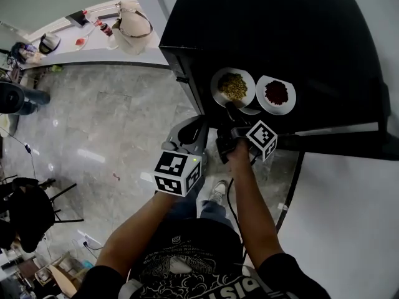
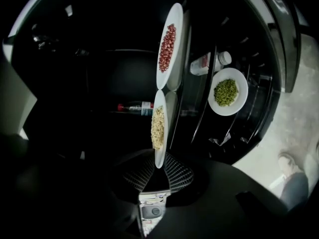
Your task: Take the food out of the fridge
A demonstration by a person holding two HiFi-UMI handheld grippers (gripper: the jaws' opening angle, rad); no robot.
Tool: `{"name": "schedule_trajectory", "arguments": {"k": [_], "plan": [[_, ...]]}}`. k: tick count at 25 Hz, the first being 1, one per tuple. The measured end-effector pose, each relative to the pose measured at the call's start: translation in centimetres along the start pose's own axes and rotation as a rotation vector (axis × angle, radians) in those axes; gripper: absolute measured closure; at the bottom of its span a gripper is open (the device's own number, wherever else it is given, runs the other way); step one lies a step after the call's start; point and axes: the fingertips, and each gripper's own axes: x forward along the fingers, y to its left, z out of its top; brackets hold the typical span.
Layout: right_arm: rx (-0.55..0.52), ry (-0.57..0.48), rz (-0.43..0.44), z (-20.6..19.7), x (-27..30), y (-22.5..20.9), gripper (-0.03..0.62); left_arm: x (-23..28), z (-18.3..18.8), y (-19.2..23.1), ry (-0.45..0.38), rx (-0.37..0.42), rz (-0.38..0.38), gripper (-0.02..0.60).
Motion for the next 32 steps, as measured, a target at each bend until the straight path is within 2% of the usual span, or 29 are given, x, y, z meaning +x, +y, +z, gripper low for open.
{"name": "schedule_trajectory", "arguments": {"k": [4, 9, 20, 28, 32], "plan": [[0.044, 0.004, -0.007, 0.1, 0.3, -0.3, 0.572, 0.2, -0.1, -0.1, 0.006, 0.000, -0.002, 0.578], [0.087, -0.007, 0.020, 0.1, 0.2, 0.1, 0.583, 0.0, -0.3, 0.1, 0.011, 0.004, -0.005, 0.578], [0.037, 0.024, 0.041, 0.0, -0.8, 1.3, 0.583, -0.3, -0.1, -0.3, 0.000, 0.001, -0.005, 0.578], [0.007, 0.068, 0.080, -2.1, -6.2, 4.7, 0.583, -2.1, 1.0, -2.2, -0.044, 0.009, 0.008, 0.578], [-0.022, 0.114, 0.090, -3.7, -10.2, 7.0, 0.583, -3.7, 1.8, -3.2, -0.063, 0.045, 0.017, 0.578]]}}
